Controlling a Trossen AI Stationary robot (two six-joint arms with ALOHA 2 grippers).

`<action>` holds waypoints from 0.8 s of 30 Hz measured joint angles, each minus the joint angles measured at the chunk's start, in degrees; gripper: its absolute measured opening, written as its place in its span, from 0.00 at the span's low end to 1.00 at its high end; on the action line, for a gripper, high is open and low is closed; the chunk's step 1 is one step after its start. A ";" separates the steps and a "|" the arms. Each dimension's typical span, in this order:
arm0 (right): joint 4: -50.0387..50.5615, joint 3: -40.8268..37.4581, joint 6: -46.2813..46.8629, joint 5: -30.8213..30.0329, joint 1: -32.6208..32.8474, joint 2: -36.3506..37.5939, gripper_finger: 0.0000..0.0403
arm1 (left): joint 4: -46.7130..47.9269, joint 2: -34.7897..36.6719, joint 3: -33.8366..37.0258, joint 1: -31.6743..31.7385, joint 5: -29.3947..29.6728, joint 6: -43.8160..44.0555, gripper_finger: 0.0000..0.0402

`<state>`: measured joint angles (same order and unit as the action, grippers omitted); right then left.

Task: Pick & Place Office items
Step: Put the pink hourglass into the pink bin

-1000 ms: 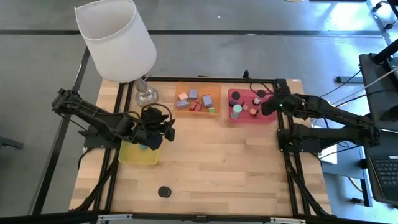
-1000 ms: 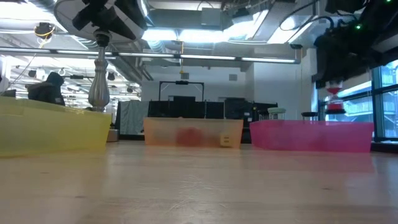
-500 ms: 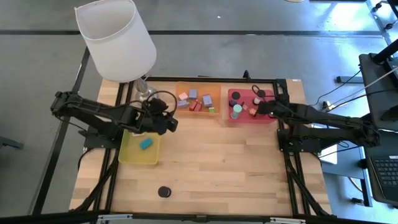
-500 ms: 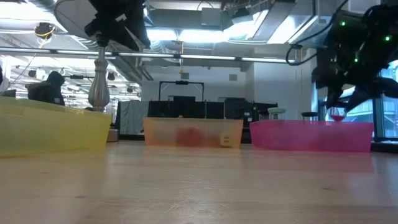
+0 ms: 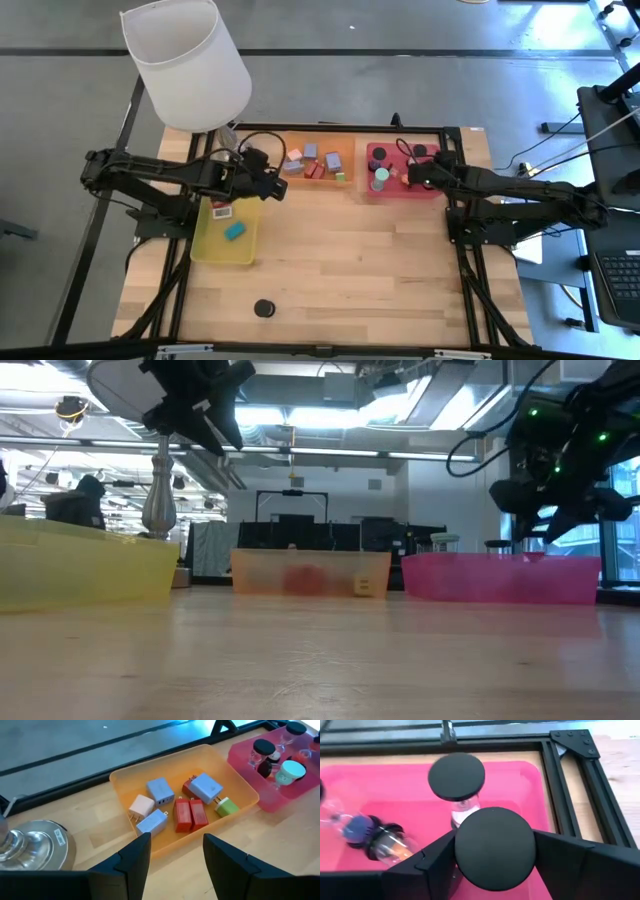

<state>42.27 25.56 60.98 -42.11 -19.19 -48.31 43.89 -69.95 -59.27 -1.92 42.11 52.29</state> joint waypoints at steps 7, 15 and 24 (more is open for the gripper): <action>-0.53 0.03 0.11 2.06 -1.33 -4.08 0.57 | -0.34 0.00 0.00 0.97 -1.32 -0.02 0.44; -1.69 0.02 -0.36 2.73 -1.47 -4.33 0.66 | -0.34 0.00 0.00 0.97 -1.31 0.04 0.44; 0.44 1.89 -4.59 6.05 -1.47 -4.31 0.83 | -0.37 0.00 0.00 0.97 -3.36 0.98 0.44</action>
<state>42.71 27.45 56.40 -36.06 -20.67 -52.62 43.52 -69.95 -59.27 -0.95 38.75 53.28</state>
